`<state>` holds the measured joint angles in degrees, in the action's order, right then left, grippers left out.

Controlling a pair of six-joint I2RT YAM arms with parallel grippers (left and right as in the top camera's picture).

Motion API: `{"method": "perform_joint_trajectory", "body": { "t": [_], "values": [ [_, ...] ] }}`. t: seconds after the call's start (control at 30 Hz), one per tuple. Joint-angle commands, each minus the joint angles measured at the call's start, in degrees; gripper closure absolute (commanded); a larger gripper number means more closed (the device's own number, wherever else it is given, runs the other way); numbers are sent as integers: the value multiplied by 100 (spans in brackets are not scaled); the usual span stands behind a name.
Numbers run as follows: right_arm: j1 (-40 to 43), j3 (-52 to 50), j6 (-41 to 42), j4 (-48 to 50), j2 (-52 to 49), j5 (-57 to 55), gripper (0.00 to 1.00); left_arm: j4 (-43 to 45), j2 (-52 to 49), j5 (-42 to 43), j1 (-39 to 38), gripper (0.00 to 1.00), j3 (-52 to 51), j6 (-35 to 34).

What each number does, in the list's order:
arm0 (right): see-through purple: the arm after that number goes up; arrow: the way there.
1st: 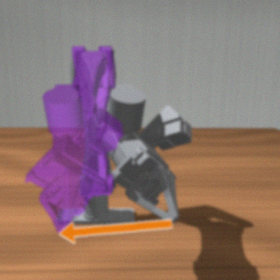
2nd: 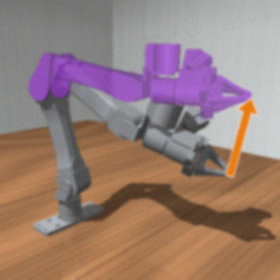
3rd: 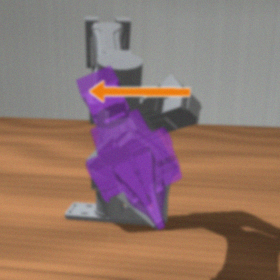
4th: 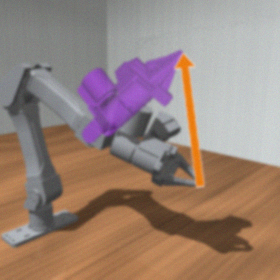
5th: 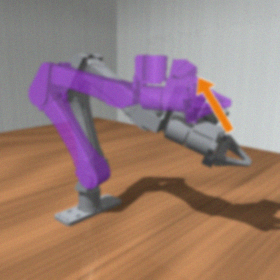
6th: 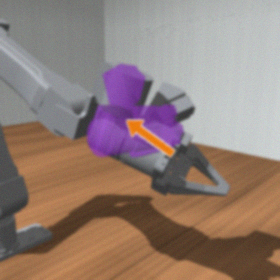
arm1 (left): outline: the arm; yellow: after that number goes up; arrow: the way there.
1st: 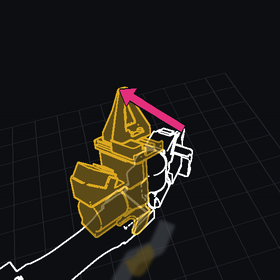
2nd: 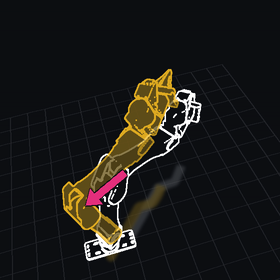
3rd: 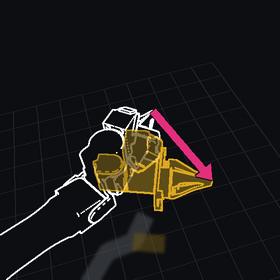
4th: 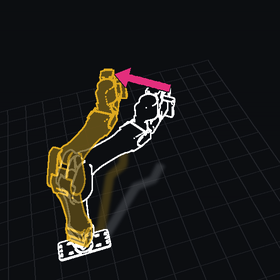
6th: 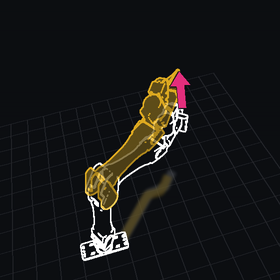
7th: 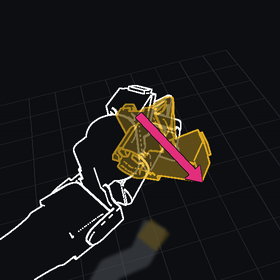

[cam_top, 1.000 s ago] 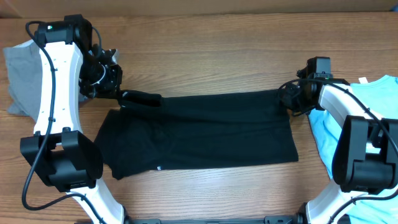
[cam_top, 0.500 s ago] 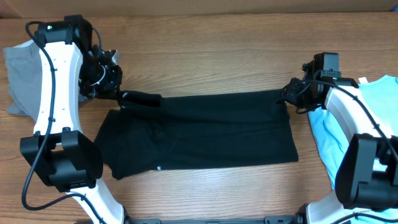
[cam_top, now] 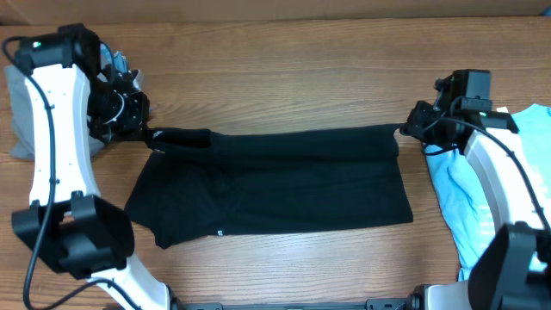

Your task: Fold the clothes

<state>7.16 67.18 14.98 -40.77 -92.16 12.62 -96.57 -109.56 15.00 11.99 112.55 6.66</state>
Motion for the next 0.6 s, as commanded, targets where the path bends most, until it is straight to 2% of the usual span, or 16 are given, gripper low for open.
{"method": "perform_joint_trajectory", "body": {
  "t": [0.0,0.57],
  "values": [
    [42,116,0,-111,275,-59,96,-26,352,133,-2,96,61,170],
    [61,118,-190,-999,367,-61,96,-26,363,92,-37,95,-42,168]
  ]
}}
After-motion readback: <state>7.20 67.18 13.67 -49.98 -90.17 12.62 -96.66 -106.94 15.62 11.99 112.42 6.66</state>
